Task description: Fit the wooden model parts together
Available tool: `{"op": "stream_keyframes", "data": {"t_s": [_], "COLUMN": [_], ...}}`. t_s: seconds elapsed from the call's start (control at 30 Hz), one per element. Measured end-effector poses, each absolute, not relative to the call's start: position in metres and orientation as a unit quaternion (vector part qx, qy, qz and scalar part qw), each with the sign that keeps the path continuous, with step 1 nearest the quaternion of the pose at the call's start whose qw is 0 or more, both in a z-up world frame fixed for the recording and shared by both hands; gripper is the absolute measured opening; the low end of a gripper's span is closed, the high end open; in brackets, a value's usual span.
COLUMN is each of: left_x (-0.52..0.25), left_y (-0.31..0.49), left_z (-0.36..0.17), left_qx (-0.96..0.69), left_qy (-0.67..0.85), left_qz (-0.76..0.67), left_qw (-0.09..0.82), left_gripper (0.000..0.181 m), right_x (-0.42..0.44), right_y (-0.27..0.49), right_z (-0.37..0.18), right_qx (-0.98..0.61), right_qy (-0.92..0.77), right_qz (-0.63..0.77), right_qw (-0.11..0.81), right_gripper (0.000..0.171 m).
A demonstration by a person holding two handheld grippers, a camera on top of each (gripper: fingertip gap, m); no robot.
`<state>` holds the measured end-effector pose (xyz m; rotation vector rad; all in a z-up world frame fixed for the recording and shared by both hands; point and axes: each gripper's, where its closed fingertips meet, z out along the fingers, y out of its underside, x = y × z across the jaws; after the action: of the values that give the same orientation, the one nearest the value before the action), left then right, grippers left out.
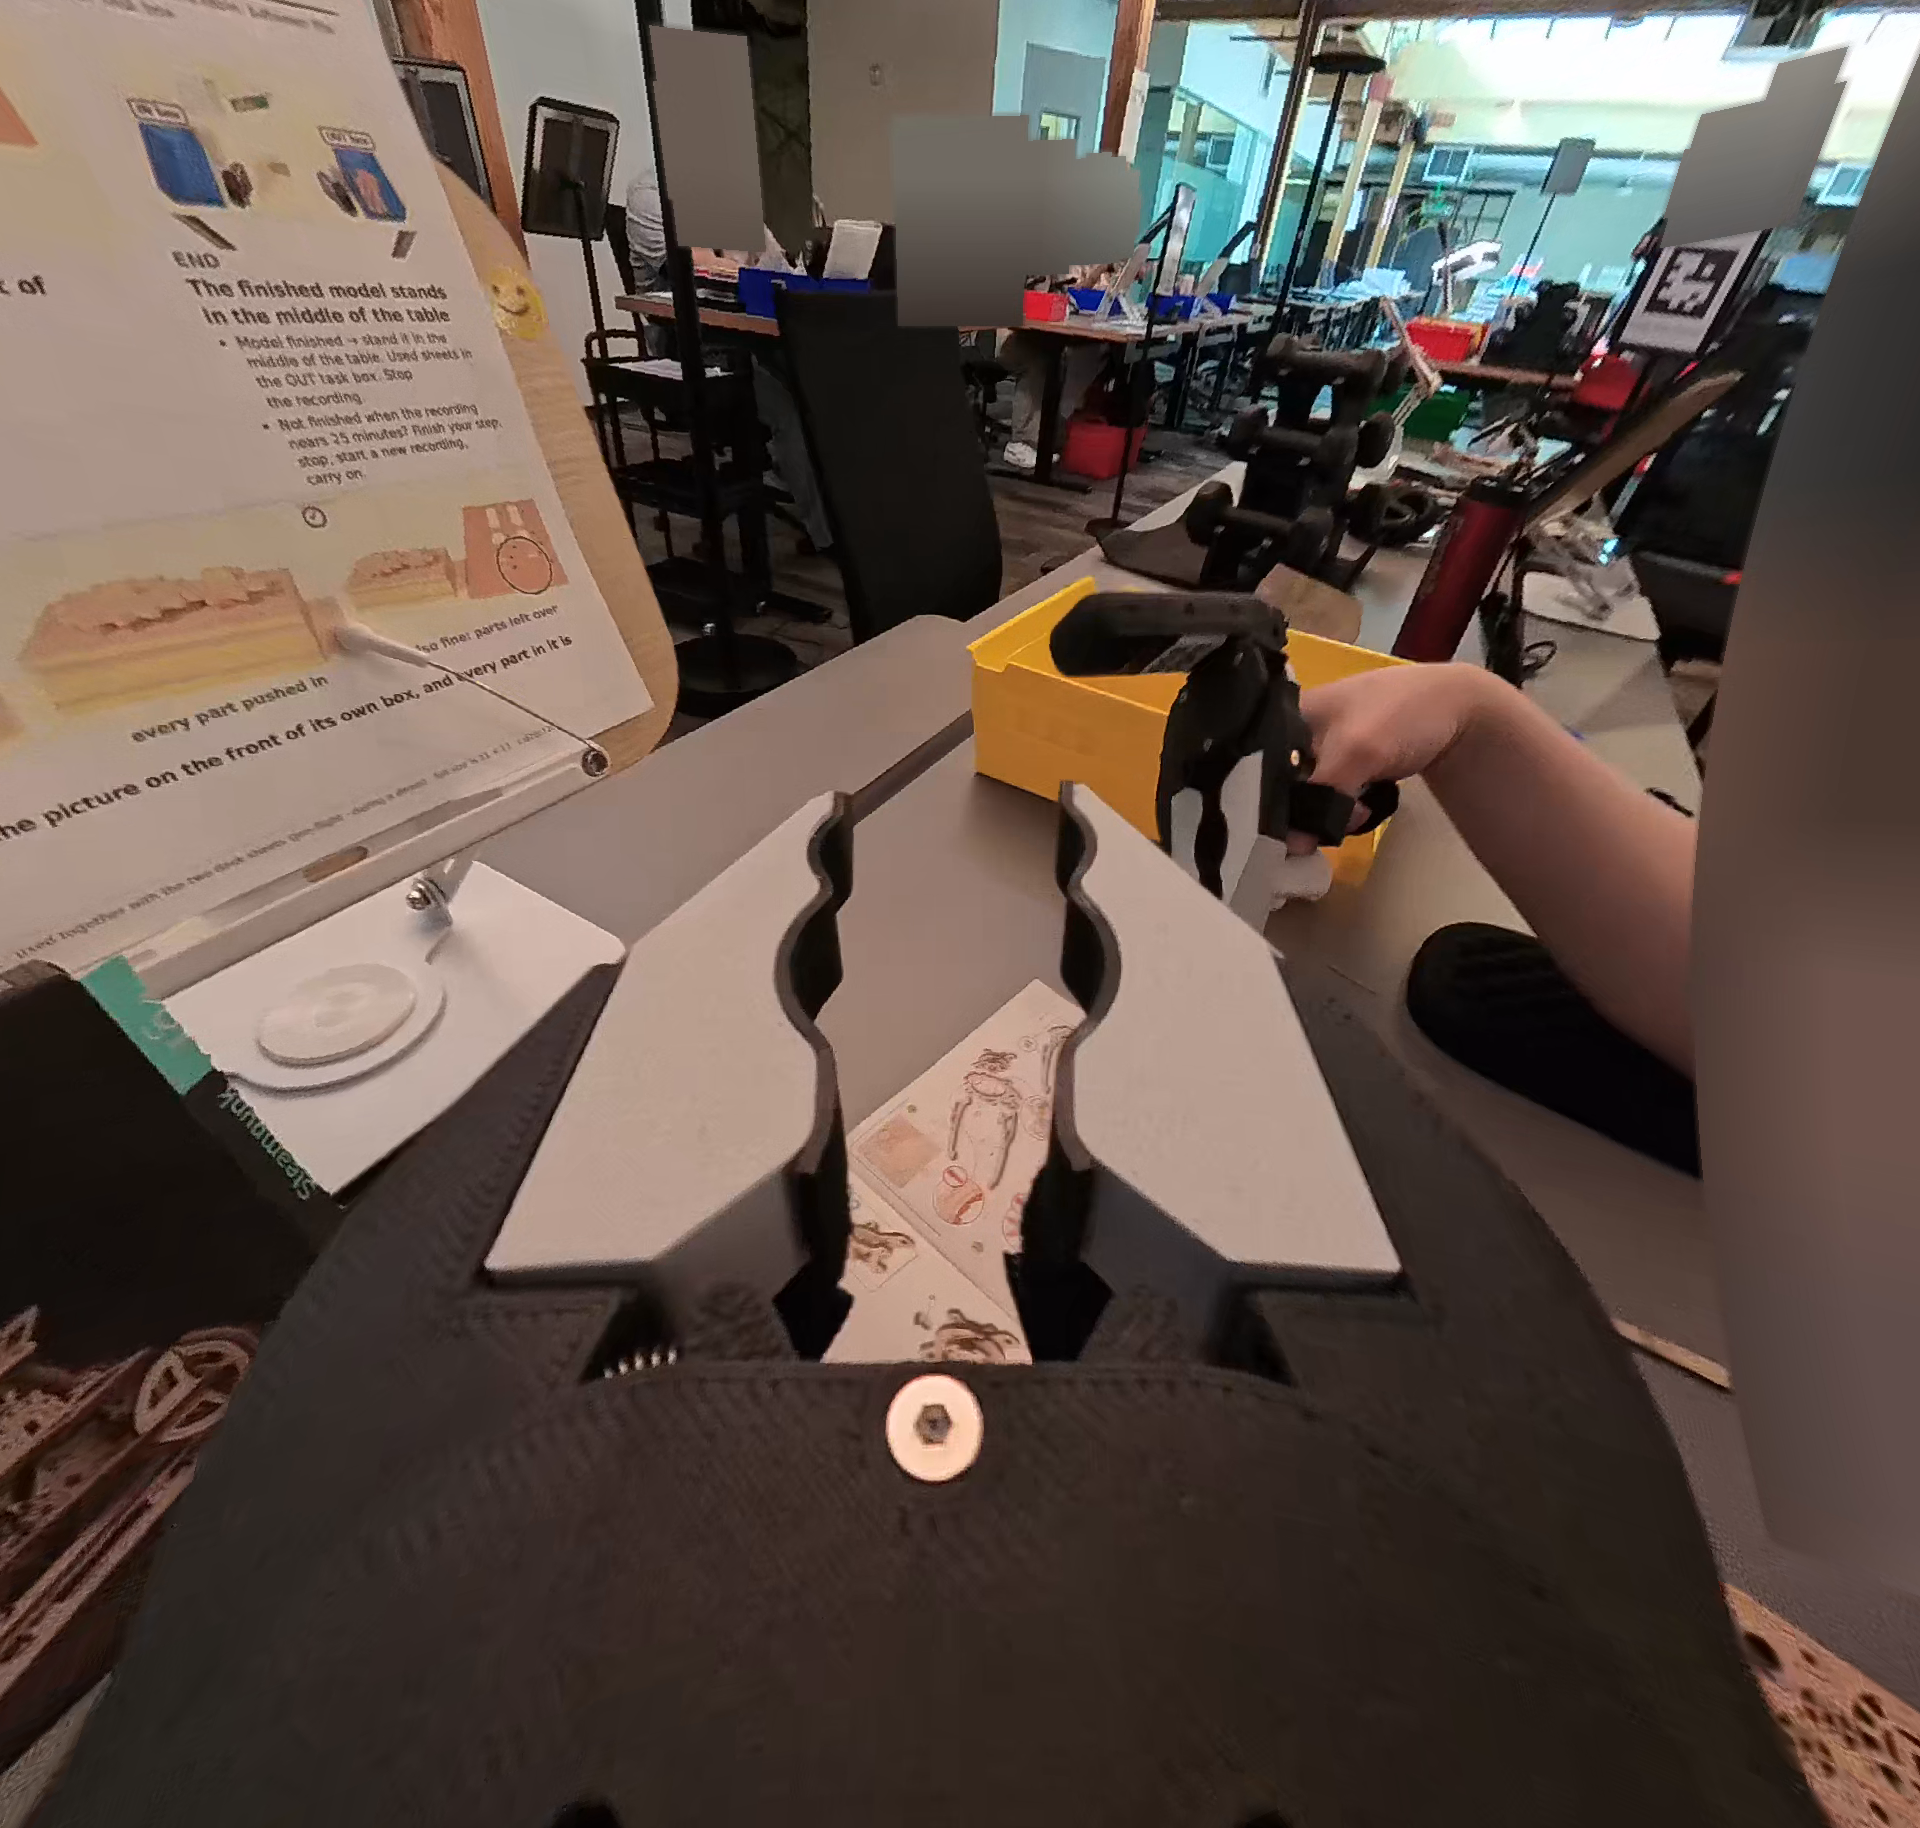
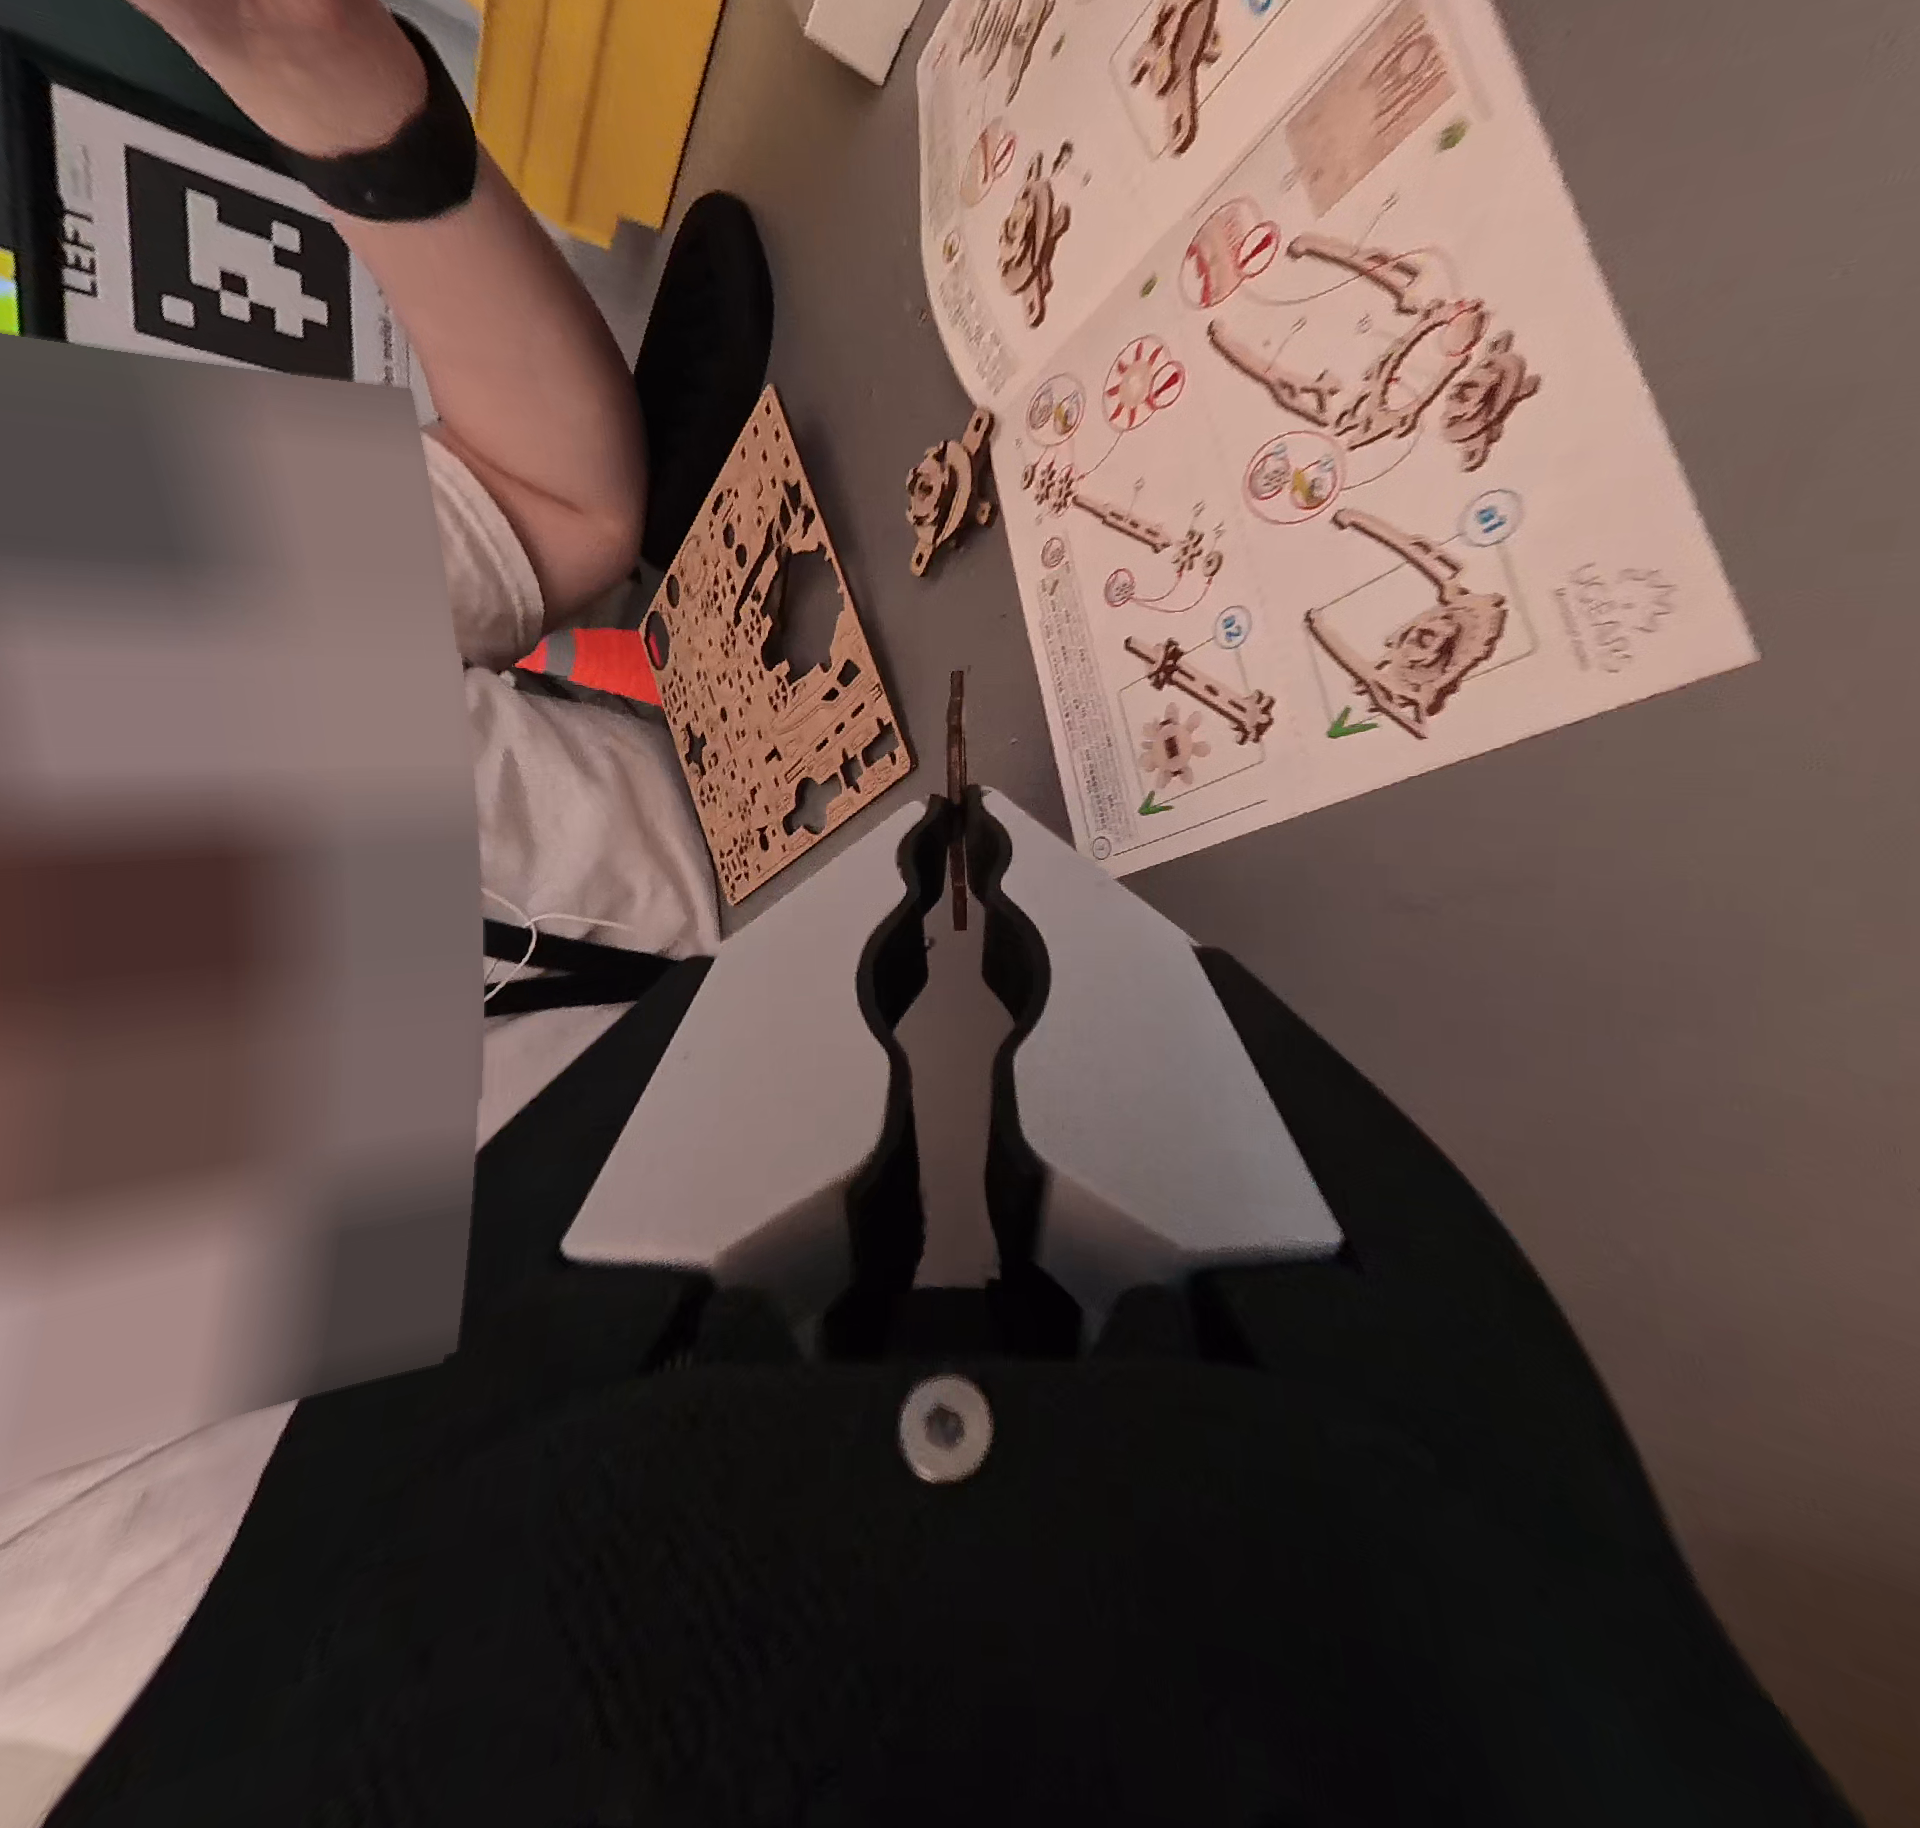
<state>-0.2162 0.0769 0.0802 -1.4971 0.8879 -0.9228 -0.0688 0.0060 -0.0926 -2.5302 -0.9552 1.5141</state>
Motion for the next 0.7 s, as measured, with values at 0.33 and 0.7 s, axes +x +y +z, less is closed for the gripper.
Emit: {"op": "stream_keyframes", "data": {"t_s": [0.33, 0.7], "left_x": [-0.218, -0.219], "left_y": [0.076, 0.072], "left_z": [0.071, 0.069], "left_qx": [-0.657, -0.662], "left_qy": [0.379, 0.394], "left_qz": [-0.400, -0.392], "left_qw": [0.515, 0.503], "left_gripper": [0.040, 0.043], "right_x": [-0.090, -0.099], "right_y": [-0.019, -0.044], "right_z": [-0.120, -0.146], "right_qx": [-0.788, -0.764], "right_qy": [-0.317, -0.347], "right_qz": [0.524, 0.527], "right_qw": [-0.066, -0.130], "right_gripper": [0.001, 0.001]}}
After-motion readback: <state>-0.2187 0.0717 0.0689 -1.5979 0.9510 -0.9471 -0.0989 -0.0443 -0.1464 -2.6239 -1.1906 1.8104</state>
